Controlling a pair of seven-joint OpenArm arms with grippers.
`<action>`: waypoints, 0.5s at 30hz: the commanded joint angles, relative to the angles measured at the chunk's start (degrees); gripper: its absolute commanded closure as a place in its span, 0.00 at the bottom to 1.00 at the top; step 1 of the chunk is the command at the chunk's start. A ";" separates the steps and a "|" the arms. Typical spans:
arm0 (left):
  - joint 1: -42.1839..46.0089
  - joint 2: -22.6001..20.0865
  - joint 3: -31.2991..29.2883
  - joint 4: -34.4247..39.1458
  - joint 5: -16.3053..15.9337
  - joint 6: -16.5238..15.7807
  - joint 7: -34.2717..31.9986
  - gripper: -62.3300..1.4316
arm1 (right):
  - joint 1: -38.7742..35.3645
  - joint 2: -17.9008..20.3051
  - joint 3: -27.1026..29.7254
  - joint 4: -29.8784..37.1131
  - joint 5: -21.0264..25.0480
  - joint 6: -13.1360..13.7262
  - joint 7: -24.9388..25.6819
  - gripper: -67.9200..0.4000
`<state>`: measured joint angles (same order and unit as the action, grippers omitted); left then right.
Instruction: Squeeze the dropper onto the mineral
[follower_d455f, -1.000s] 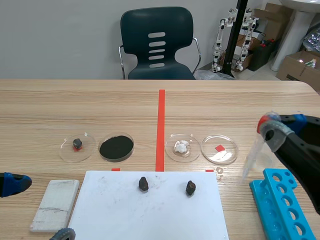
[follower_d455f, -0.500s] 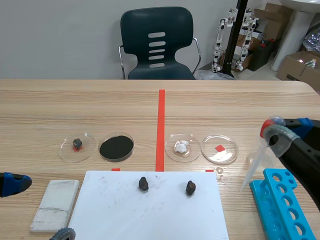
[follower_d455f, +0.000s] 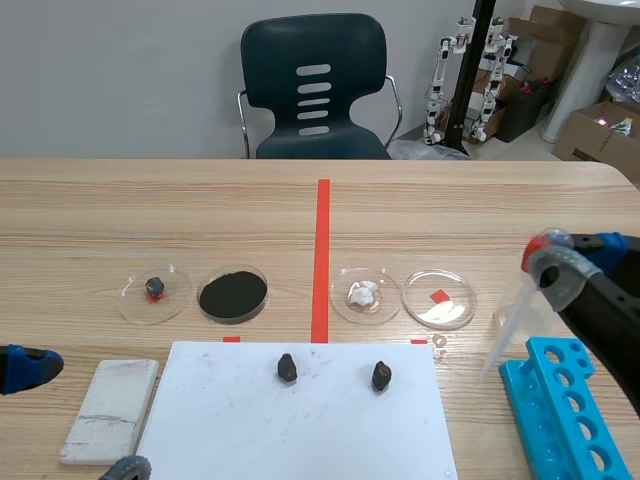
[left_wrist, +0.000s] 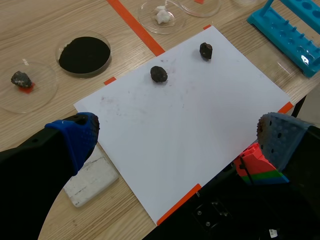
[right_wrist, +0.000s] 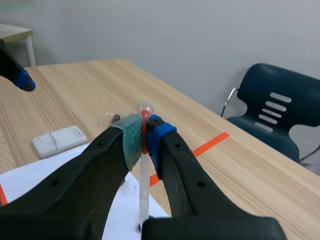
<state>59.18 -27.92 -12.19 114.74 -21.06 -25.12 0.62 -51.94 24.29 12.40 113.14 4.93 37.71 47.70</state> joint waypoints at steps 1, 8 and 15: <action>-0.17 0.42 -0.15 0.83 -0.61 0.09 -0.61 0.00 | 0.55 0.28 0.31 0.48 1.03 -0.22 1.42 0.98; -0.17 0.42 -0.15 0.83 -0.61 0.09 -0.61 0.00 | 0.55 0.28 0.31 0.48 1.01 -0.22 1.31 0.98; -0.17 0.42 -0.15 0.83 -0.61 0.09 -0.61 0.00 | 0.55 0.28 0.31 0.48 0.96 -0.22 1.09 0.98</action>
<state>59.18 -27.92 -12.19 114.74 -21.06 -25.12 0.62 -51.94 24.29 12.40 113.14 4.93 37.71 47.92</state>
